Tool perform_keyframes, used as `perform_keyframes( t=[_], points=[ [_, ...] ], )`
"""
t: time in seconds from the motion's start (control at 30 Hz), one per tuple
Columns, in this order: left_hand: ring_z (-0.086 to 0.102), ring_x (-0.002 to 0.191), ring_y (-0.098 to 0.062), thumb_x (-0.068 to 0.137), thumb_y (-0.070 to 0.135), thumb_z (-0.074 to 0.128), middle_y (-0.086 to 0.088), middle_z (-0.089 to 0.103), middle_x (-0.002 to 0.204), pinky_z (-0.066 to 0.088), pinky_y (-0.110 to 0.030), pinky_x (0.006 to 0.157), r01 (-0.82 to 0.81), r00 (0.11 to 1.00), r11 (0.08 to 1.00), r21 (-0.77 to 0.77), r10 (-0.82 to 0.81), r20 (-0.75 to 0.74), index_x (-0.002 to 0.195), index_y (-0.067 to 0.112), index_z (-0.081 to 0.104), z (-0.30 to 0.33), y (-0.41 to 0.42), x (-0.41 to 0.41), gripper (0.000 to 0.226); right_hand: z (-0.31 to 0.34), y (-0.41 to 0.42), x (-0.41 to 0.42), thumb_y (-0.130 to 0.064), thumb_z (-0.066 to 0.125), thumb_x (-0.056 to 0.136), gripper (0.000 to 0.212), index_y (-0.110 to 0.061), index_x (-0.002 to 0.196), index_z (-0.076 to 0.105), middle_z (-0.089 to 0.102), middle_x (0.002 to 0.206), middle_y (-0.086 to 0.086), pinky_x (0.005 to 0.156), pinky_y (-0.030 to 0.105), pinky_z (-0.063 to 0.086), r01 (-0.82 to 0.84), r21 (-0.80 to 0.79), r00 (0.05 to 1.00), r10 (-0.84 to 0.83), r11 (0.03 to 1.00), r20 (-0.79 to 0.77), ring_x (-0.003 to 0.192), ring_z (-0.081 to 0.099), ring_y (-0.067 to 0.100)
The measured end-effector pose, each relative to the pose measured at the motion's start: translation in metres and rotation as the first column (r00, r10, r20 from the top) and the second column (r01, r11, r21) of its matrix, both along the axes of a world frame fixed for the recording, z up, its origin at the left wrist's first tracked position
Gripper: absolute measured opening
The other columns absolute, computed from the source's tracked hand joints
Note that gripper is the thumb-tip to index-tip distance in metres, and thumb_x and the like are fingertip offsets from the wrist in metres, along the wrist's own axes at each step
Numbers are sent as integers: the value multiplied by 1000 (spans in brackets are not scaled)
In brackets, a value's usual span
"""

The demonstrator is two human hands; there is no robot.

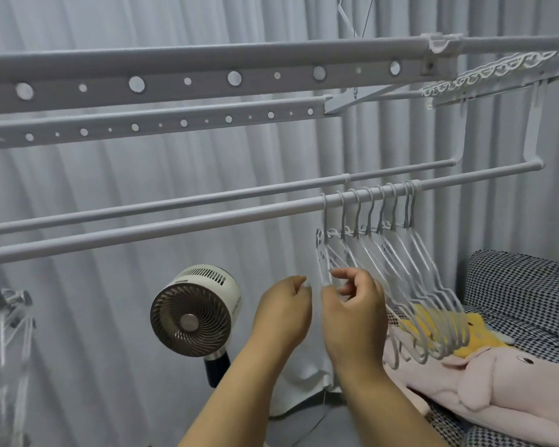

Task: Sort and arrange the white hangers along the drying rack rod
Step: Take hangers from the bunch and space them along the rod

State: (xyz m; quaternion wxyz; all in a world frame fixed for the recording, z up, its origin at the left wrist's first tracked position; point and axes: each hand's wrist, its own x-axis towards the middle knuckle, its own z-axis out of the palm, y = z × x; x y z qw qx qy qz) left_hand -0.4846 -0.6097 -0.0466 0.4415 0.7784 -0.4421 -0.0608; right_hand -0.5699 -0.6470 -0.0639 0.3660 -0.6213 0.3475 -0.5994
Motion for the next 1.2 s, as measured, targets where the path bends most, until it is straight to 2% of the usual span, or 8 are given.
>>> perform_keyframes(
  t=[0.2, 0.33, 0.47, 0.6, 0.87, 0.97, 1.07, 1.2],
  points=[
    [57, 116, -22, 97, 28, 42, -3, 64, 126, 45, -34, 98, -254, 959, 960, -116, 265, 98, 124, 17, 64, 8, 72, 36, 37, -2, 53, 52, -18, 60, 84, 13, -28, 92, 56, 56, 88, -4, 61, 25, 41, -301, 88, 954, 299, 950, 28, 77, 57, 15],
    [61, 93, -13, 95, 22, 47, 7, 67, 98, 45, -23, 70, -433, 878, 872, -229, 466, 114, 97, 18, 70, 9, 129, 64, 23, -4, 101, 92, -18, 61, 85, 10, -27, 87, 56, 61, 85, -4, 65, 30, 48, -523, 184, 850, 525, 832, 39, 76, 59, 14],
    [51, 119, -16, 94, 20, 49, 0, 53, 130, 35, -24, 96, -623, 746, 735, -269, 662, 81, 126, 16, 60, 7, 196, 91, 34, -12, 154, 134, -20, 61, 86, 6, -24, 87, 57, 63, 84, -3, 65, 28, 48, -698, 244, 683, 728, 673, -54, 74, 58, 11],
    [48, 123, -20, 94, 18, 49, -3, 51, 136, 40, -33, 101, -730, 657, 641, -236, 754, 14, 131, 16, 56, -1, 248, 118, 38, -26, 198, 177, -27, 59, 87, 4, -23, 88, 58, 66, 89, -2, 72, 31, 49, -760, 333, 524, 829, 559, -196, 79, 60, 13],
    [59, 111, -34, 92, 25, 40, -15, 58, 130, 48, -40, 96, -707, 654, 707, -14, 646, -393, 144, 13, 40, -26, 283, 178, 54, -31, 233, 245, -25, 50, 84, 20, -17, 68, 59, 62, 72, 9, 66, 34, 47, -748, 471, 392, 884, 468, -255, 70, 58, 28],
    [57, 116, -33, 98, 15, 40, -17, 55, 134, 46, -45, 101, -682, 637, 731, -23, 579, -509, 145, 11, 40, -30, 283, 196, 47, -30, 236, 254, -22, 54, 87, 27, -18, 61, 61, 62, 65, 1, 62, 28, 41, -755, 500, 374, 905, 425, -204, 62, 54, 19],
    [61, 82, -19, 101, 8, 39, -9, 62, 105, 53, -34, 75, -671, 640, 734, -106, 502, -582, 143, 8, 42, -29, 283, 201, 42, -26, 238, 256, -20, 53, 89, 29, -19, 60, 58, 58, 57, -2, 52, 23, 34, -770, 521, 338, 928, 369, -158, 53, 48, 14],
    [51, 71, -21, 96, 4, 40, -13, 60, 93, 42, -29, 63, -649, 686, 749, -138, 496, -532, 103, 19, 57, -25, 280, 202, 24, -19, 233, 252, -12, 52, 83, 16, -9, 69, 59, 55, 60, 6, 49, 24, 31, -756, 574, 391, 920, 314, 11, 46, 42, 17]
  ],
)
